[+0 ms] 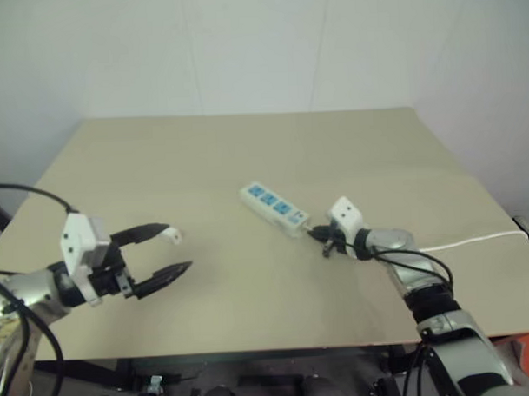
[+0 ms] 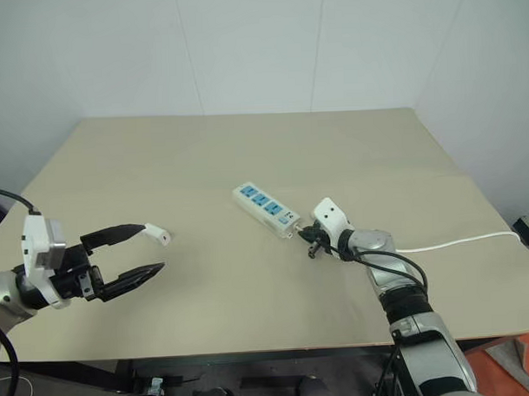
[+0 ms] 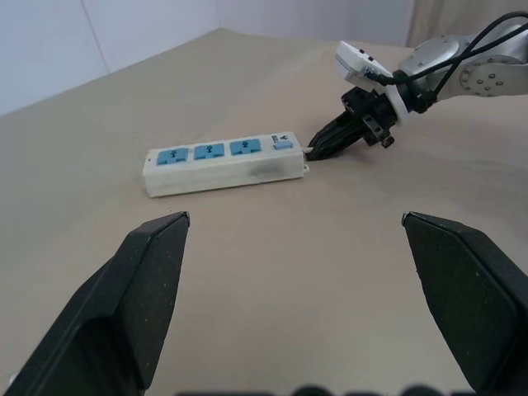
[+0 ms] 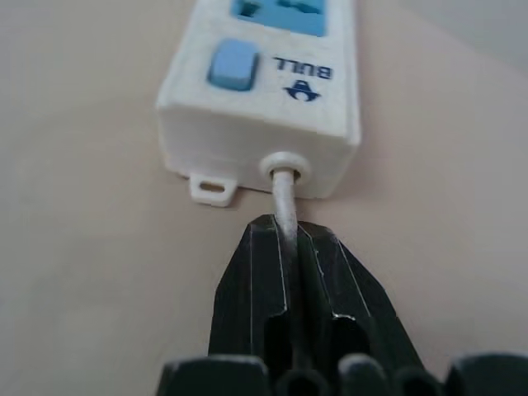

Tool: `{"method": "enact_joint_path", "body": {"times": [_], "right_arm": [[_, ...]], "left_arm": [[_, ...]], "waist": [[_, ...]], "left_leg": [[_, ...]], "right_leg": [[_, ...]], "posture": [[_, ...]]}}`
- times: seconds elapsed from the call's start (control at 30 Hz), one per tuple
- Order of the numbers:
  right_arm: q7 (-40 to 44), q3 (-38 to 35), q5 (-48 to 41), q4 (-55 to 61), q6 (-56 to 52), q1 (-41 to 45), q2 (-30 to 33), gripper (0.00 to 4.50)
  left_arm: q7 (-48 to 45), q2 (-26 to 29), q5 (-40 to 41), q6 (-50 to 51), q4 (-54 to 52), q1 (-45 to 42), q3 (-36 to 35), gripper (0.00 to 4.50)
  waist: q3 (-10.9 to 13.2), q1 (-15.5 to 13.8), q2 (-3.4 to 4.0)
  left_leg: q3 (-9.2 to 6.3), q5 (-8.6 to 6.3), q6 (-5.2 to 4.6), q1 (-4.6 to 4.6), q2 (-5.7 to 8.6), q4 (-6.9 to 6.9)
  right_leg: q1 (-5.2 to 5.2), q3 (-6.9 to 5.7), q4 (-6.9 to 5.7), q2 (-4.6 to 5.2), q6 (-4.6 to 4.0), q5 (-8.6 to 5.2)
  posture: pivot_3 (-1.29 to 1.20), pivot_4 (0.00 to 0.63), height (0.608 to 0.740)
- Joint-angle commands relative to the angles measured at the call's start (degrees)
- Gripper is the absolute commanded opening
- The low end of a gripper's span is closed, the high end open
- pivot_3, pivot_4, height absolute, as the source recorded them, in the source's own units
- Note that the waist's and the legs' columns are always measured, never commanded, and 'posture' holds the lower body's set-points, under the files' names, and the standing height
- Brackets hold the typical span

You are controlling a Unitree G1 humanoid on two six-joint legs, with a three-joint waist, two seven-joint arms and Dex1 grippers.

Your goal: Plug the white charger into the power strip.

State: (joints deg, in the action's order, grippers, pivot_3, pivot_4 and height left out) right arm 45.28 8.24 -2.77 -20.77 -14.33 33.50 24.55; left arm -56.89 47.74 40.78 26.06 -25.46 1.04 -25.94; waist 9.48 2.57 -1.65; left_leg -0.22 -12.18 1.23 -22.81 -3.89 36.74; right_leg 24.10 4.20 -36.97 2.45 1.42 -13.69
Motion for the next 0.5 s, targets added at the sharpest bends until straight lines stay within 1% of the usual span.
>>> {"method": "enact_joint_path", "body": {"times": [0.03,0.17,0.27,0.4,0.5], "right_arm": [[2.2,0.8,-1.6,7.3,-2.5,-3.1,0.5,0.01],[4.1,0.8,-2.4,18.9,-2.8,-11.9,3.9,0.01],[5.4,0.4,-3.2,23.5,-0.9,-16.7,5.7,0.01],[5.8,0.3,-3.6,25.4,-0.3,-18.8,6.9,0.01],[3.8,-1.3,-5.3,24.8,0.6,-18.2,4.5,0.01]], "left_arm": [[-0.2,0.4,0.7,-1.1,-0.7,-1.3,-0.6,4.5],[-0.7,0.6,0.7,-1.0,0.0,-2.1,-0.4,4.5],[-1.5,0.9,0.5,-1.1,0.9,-2.8,-0.1,4.5],[-1.8,0.7,0.2,-1.3,1.9,-4.2,0.9,4.5],[-2.3,0.4,-0.3,-1.7,2.7,-5.5,2.3,4.5]], "waist": [[0.0,0.2,0.0],[0.0,0.0,0.0],[0.0,0.1,-0.01],[0.0,0.1,-0.02],[0.0,0.1,-0.03]], "left_leg": [[0.0,0.0,0.0,0.0,0.0,0.0],[-0.01,0.0,0.0,-0.01,0.0,-0.02],[0.0,0.0,0.0,0.01,0.0,-0.01],[0.0,0.0,0.0,0.14,0.0,-0.01],[0.01,0.0,0.0,0.16,0.0,-0.01]], "right_leg": [[0.0,0.0,0.0,0.0,0.0,0.0],[0.02,-0.02,-0.01,-0.01,-0.01,-0.04],[-0.01,-0.01,0.0,0.0,0.03,-0.06],[-0.08,0.0,-0.03,-0.01,0.34,-0.24],[-0.09,0.02,-0.03,-0.01,0.34,-0.25]], "posture": [[0.0,0.15,0.74],[0.0,0.15,0.74],[0.0,0.15,0.74],[0.0,0.15,0.74],[0.0,0.15,0.74]]}}
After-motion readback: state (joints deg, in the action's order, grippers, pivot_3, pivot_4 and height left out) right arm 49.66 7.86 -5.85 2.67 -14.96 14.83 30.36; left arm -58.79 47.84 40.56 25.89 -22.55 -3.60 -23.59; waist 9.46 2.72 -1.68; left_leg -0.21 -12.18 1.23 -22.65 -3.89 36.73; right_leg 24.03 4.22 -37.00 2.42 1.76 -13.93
